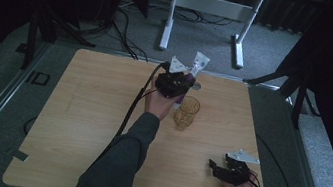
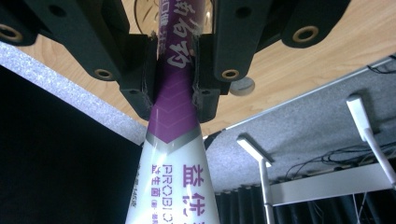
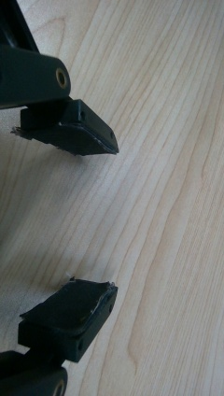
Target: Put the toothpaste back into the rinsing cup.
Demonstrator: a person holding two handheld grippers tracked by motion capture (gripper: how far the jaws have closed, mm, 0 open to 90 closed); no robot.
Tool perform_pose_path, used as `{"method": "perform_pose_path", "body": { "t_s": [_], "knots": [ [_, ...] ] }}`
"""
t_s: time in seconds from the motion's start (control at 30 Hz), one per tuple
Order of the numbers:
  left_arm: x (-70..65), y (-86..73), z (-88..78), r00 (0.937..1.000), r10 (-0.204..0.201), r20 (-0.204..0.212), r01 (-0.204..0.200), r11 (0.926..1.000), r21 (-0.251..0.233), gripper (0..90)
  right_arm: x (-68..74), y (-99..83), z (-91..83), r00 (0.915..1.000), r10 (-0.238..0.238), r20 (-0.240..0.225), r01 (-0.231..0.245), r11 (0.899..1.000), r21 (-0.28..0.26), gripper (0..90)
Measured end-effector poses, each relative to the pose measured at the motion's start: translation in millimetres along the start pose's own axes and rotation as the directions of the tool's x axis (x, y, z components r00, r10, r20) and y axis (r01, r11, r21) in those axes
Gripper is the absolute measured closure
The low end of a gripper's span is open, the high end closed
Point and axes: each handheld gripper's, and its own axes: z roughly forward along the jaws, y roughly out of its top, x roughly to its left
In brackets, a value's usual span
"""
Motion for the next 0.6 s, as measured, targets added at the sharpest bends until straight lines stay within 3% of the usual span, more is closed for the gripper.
{"method": "perform_pose_path", "body": {
  "t_s": [0.43,0.6],
  "knots": [
    [-7.4,9.5,8.2,0.9993,0.037,0.01,-0.036,0.9989,-0.028,72.9,-0.1,0.0,0.0,1.0,-0.001,0.0,0.001,1.0,-0.001,26.8],
    [-8.5,11.0,14.5,0.9993,0.03,0.021,-0.029,0.9987,-0.042,72.8,0.1,-0.2,-0.1,1.0,-0.002,-0.001,0.002,1.0,-0.001,26.8]
  ]
}}
